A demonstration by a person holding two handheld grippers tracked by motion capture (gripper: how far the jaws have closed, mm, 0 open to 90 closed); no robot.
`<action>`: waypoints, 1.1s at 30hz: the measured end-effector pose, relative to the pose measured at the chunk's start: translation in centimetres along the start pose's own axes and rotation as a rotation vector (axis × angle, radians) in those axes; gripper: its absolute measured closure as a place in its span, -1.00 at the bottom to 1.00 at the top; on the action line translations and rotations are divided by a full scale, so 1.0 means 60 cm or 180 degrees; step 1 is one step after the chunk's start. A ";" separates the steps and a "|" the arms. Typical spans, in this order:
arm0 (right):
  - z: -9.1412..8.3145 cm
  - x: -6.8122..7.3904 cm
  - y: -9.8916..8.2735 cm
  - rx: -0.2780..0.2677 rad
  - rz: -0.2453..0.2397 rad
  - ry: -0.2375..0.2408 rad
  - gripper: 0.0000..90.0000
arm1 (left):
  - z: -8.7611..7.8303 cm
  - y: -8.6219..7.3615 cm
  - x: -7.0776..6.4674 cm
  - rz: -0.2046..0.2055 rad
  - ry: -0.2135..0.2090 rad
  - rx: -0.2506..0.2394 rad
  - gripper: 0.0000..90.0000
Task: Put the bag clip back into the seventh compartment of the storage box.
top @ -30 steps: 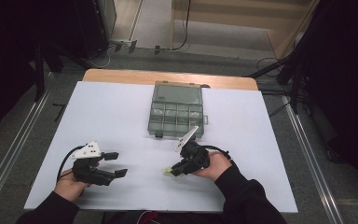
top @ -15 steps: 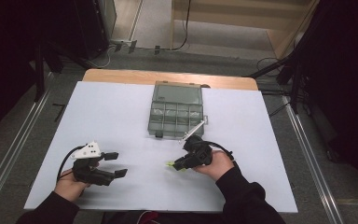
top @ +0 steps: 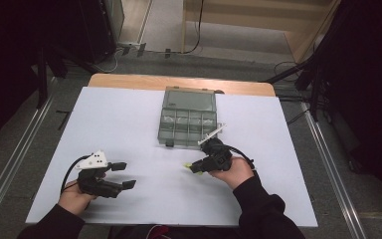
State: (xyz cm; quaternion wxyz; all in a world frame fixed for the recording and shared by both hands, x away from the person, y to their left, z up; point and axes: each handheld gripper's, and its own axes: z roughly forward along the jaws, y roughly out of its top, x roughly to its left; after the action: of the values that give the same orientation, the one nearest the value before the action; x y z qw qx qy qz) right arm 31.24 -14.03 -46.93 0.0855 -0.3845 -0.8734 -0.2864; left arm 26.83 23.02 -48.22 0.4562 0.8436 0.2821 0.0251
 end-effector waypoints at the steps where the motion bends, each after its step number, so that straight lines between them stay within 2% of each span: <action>1: -0.002 -0.002 0.000 -0.0016 0.0009 0.0004 0.74 | 0.000 0.000 0.000 0.0001 -0.0002 0.0003 -0.48; 4: -0.009 -0.003 0.002 -0.0027 0.0051 -0.0051 0.74 | 0.000 0.000 0.000 0.0000 0.0001 0.0003 -0.48; 8: -0.019 -0.006 0.006 -0.0073 0.0112 -0.0023 0.74 | 0.001 0.000 0.001 -0.0006 0.0012 0.0007 -0.48; 15: -0.038 -0.007 0.016 -0.0101 0.0178 -0.0060 0.75 | 0.002 0.000 0.002 -0.0014 0.0021 0.0010 -0.48; 33: -0.059 -0.015 0.052 -0.0088 0.0249 -0.0334 0.75 | 0.003 0.000 0.002 -0.0025 0.0017 0.0022 -0.48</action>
State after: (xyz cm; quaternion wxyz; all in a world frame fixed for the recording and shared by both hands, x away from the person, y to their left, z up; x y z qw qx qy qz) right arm 33.84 -14.91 -43.03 0.0454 -0.4339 -0.8570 -0.2743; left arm 26.99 22.93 -48.36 0.4526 0.8440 0.2867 0.0247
